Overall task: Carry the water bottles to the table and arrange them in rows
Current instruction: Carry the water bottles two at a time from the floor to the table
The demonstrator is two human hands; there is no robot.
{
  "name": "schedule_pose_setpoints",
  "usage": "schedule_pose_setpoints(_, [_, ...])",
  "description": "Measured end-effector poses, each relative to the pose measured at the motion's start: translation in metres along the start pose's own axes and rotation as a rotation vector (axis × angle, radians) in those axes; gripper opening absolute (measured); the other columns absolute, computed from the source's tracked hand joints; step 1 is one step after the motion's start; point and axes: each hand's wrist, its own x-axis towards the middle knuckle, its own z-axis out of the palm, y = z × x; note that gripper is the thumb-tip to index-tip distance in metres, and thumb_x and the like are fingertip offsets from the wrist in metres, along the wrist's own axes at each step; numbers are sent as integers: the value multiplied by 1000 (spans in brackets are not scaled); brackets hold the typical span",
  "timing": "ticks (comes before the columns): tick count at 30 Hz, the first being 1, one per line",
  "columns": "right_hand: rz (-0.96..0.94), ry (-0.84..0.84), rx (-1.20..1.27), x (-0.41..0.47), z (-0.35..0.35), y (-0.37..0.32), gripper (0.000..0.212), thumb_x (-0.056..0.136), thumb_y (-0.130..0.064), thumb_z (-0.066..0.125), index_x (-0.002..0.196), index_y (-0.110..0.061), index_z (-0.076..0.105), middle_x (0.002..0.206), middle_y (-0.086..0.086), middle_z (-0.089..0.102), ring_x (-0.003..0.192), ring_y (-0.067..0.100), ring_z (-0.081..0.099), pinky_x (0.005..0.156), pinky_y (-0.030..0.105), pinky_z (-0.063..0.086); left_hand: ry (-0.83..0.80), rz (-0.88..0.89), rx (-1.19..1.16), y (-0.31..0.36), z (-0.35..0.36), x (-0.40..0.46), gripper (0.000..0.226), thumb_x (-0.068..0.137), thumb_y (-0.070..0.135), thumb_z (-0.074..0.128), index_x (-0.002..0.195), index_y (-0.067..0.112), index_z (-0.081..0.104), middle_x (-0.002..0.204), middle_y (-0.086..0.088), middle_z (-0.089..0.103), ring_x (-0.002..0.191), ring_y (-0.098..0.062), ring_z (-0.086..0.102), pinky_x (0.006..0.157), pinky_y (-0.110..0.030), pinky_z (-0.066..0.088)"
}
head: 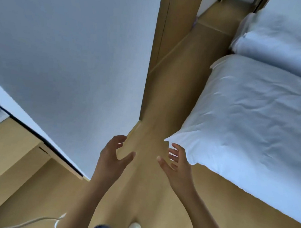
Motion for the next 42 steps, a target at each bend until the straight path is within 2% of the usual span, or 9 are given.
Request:
schedule_pose_setpoints(6, [37, 84, 47, 89, -47, 5, 50, 85, -28, 77, 122, -42, 46, 122, -15, 58, 116, 6, 57, 98, 32, 48, -56, 21, 42, 36, 57, 91, 37, 85, 24, 74, 114, 34, 54, 109, 30, 57, 104, 4, 57, 75, -6, 37])
schedule_pose_setpoints(9, [54, 102, 33, 148, -59, 4, 51, 86, -28, 76, 126, -38, 45, 122, -11, 59, 116, 9, 57, 101, 33, 48, -87, 40, 64, 53, 84, 151, 35, 86, 26, 73, 113, 35, 52, 108, 29, 55, 101, -1, 56, 79, -9, 38])
schedule_pose_setpoints(15, [63, 127, 3, 298, -86, -19, 57, 87, -34, 73, 135, -31, 43, 132, -6, 56, 120, 13, 55, 96, 24, 47, -144, 62, 72, 91, 135, 293, 35, 88, 28, 70, 118, 27, 53, 117, 15, 56, 109, -8, 55, 88, -20, 41])
schedule_pose_setpoints(19, [75, 133, -23, 395, -102, -44, 59, 88, -37, 72, 137, -29, 41, 134, -7, 53, 123, 13, 53, 102, 28, 47, -194, 69, 95, 123, 161, 385, 42, 85, 30, 71, 122, 20, 54, 124, 6, 59, 112, -11, 55, 94, -26, 43])
schedule_pose_setpoints(22, [100, 127, -1, 454, -111, -51, 61, 88, -36, 72, 139, -28, 40, 131, -7, 53, 120, 13, 53, 96, 21, 46, -208, 80, 126, 146, 178, 448, 45, 86, 28, 71, 126, 15, 55, 127, 0, 60, 115, -16, 57, 97, -31, 45])
schedule_pose_setpoints(27, [135, 156, 54, 554, -134, -47, 60, 87, -34, 73, 137, -28, 42, 126, -7, 55, 116, 13, 56, 86, 12, 46, -265, 81, 155, 175, 222, 552, 49, 89, 32, 68, 133, 18, 51, 132, 6, 56, 121, -12, 53, 96, -25, 43])
schedule_pose_setpoints(32, [118, 156, 88, 685, -173, -38, 53, 88, -34, 74, 129, -39, 41, 121, -10, 56, 108, 2, 57, 73, 7, 48, -279, 67, 174, 201, 288, 670, 47, 90, 37, 66, 132, 26, 49, 130, 13, 54, 119, -6, 51, 99, -26, 41])
schedule_pose_setpoints(38, [72, 166, 78, 862, -243, -68, 56, 86, -38, 75, 133, -35, 45, 117, -17, 58, 106, 3, 61, 82, 15, 50, -283, 55, 138, 266, 367, 814, 42, 92, 33, 65, 131, 27, 49, 128, 16, 53, 118, -2, 50, 96, -24, 38])
schedule_pose_setpoints(42, [44, 153, 31, 960, -280, -84, 59, 85, -37, 75, 136, -29, 45, 118, -12, 60, 105, 3, 61, 81, 10, 49, -258, 69, 109, 311, 405, 903, 42, 92, 28, 65, 130, 21, 51, 127, 9, 54, 116, -6, 51, 98, -26, 39])
